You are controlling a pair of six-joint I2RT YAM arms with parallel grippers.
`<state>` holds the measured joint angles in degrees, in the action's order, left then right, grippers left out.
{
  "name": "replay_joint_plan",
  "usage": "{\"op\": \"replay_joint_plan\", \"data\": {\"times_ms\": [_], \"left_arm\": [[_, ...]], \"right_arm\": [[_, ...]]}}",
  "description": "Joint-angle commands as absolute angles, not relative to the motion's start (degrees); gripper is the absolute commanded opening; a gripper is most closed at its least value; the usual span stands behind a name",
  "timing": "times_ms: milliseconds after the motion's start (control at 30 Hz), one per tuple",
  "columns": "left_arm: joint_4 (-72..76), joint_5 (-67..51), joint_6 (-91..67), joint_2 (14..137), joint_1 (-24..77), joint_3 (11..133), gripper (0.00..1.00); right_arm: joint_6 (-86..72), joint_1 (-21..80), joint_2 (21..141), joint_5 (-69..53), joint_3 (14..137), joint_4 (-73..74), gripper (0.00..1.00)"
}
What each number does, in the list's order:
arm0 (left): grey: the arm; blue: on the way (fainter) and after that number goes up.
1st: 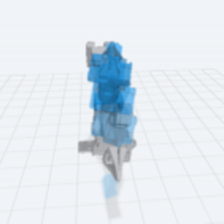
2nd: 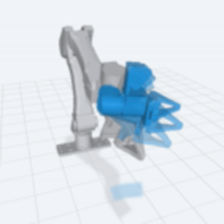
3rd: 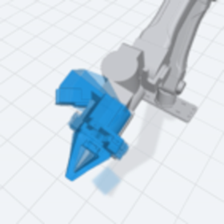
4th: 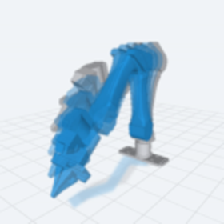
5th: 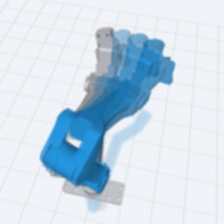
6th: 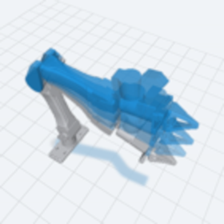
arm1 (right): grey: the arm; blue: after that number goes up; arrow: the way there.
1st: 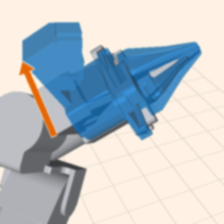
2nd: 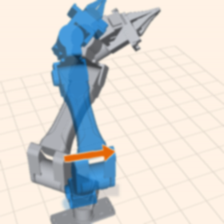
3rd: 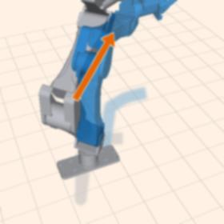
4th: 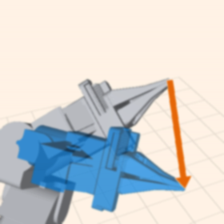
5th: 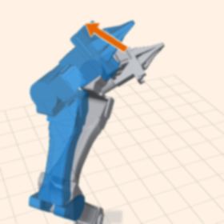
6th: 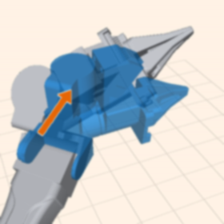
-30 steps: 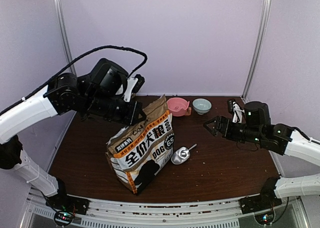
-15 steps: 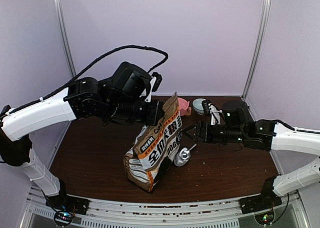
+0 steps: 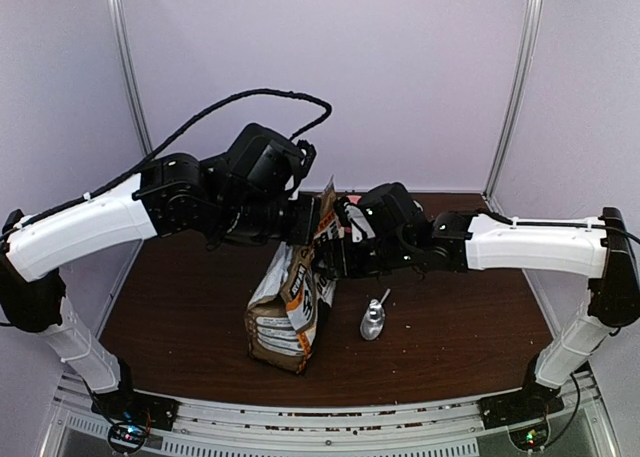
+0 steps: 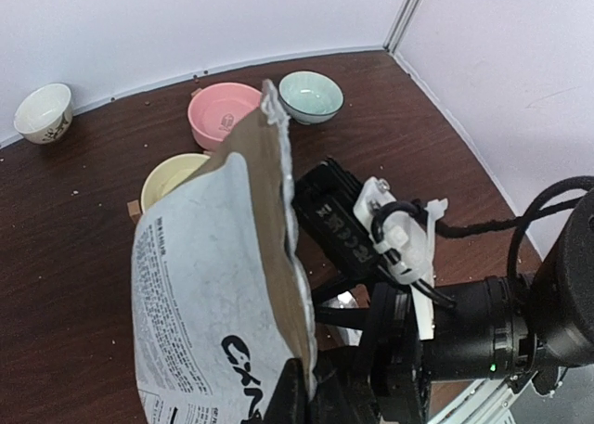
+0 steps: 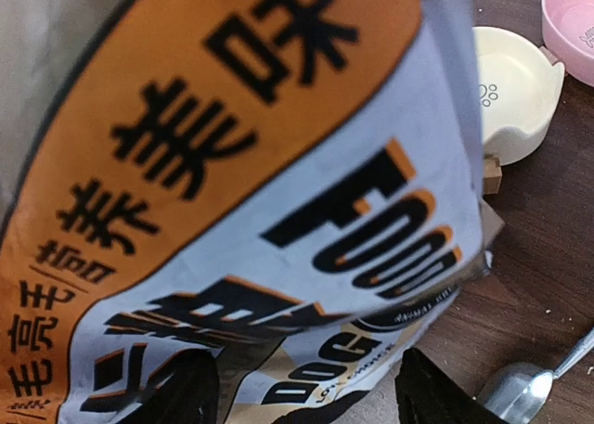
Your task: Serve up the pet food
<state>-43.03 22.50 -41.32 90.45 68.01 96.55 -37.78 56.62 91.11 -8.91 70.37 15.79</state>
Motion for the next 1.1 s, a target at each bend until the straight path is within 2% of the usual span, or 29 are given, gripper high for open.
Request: {"op": "replay_joint_plan", "data": {"times_ms": [0,233,400,567,800,933,1067], "left_arm": [[-14.68,20.91,-41.23,85.83,70.49,104.88,0.0],[-14.89,24.85,-41.19,80.16,70.22,96.9,0.0],[-20.73,17.49,-43.61,78.07,67.38,93.1,0.01],[-24.86,9.99,-42.39,78.44,66.0,92.37,0.2],[-32.09,5.86,-39.91,75.81,62.55,91.83,0.46],[-45.18,6.34,-36.33,76.52,61.37,96.65,0.47],[-52.6,1.15,-35.05,77.48,59.58,97.93,0.44]], "right_arm": [[-36.23,56.93,94.0,-6.68,74.9,13.31,0.68],[-35.29,56.81,91.65,-5.11,75.02,16.28,0.72],[-35.77,56.8,87.93,-5.05,73.59,18.86,0.77],[-40.82,56.79,82.81,-7.05,68.7,15.77,0.84],[-44.19,56.78,78.84,-5.24,64.25,14.03,0.84],[-43.87,56.78,77.54,-4.19,64.05,15.99,0.84],[-43.94,56.8,76.77,-4.02,63.72,16.62,0.83]]}}
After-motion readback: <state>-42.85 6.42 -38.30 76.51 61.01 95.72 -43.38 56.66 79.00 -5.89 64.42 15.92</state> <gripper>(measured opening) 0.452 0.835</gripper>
